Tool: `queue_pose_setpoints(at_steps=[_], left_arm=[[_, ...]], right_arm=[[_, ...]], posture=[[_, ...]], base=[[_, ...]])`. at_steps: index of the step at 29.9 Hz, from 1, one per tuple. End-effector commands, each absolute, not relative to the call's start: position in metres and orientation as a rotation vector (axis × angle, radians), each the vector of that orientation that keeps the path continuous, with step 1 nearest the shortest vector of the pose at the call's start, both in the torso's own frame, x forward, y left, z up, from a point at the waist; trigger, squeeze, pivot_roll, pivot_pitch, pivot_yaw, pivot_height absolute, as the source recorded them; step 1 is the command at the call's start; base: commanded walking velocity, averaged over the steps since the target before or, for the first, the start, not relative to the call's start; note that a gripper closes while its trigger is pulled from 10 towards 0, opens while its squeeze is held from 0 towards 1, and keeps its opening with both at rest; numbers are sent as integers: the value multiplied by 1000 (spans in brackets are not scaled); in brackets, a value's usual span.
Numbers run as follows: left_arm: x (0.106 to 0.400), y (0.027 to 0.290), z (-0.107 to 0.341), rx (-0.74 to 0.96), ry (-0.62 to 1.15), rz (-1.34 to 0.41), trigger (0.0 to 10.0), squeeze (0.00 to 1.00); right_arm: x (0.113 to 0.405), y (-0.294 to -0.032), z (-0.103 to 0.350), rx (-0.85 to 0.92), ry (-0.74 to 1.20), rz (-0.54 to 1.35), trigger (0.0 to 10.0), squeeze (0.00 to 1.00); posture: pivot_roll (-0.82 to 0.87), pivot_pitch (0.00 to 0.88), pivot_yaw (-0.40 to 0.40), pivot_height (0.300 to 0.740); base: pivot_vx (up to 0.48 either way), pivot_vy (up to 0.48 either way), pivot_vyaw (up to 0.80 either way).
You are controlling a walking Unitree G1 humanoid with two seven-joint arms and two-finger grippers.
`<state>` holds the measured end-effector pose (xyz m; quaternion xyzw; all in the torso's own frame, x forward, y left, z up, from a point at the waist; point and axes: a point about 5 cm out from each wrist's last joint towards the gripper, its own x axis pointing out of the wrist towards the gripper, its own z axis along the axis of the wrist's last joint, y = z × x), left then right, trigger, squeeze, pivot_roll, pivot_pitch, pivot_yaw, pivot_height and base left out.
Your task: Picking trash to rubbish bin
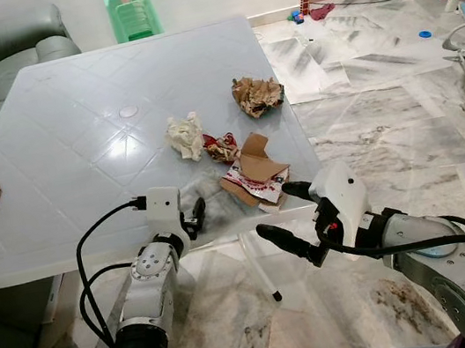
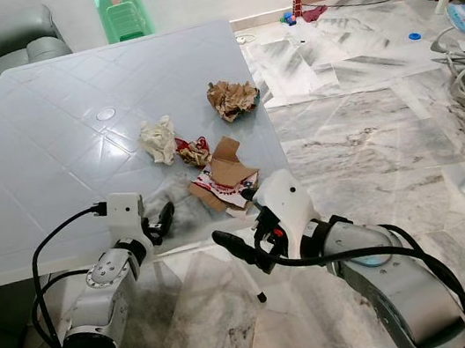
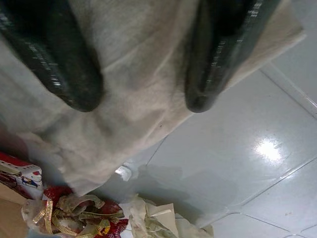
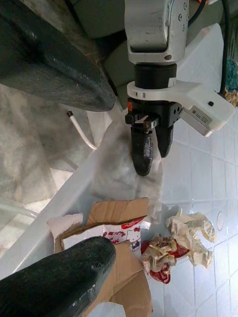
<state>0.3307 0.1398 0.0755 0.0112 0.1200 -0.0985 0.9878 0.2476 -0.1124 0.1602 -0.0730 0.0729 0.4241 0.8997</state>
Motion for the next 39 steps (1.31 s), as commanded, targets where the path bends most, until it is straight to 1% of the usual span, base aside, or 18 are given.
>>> queue_pose_setpoints(at_steps=[1, 27, 30, 39], left_arm=[[330, 146, 70, 30, 266, -177, 0, 0], [331, 153, 80, 18, 170, -142, 0, 0], [327, 155, 89, 34, 85, -138, 0, 0], [311, 162, 88, 49, 38, -97, 0, 0]], right_arm=[[244, -108, 166, -156, 134, 904, 10000, 0], [247, -104, 167, -166, 132, 928, 10000, 0], [247, -103, 166, -164, 132, 932, 10000, 0], [247, -100, 164, -156, 133, 941, 10000, 0]], posture=[[-160, 121, 23, 740], [-149, 107, 12, 740], [-148, 107, 14, 740], [-122, 107, 14, 740]], base=[[0, 0, 0], [0, 0, 0], [0, 0, 0], [0, 0, 0]])
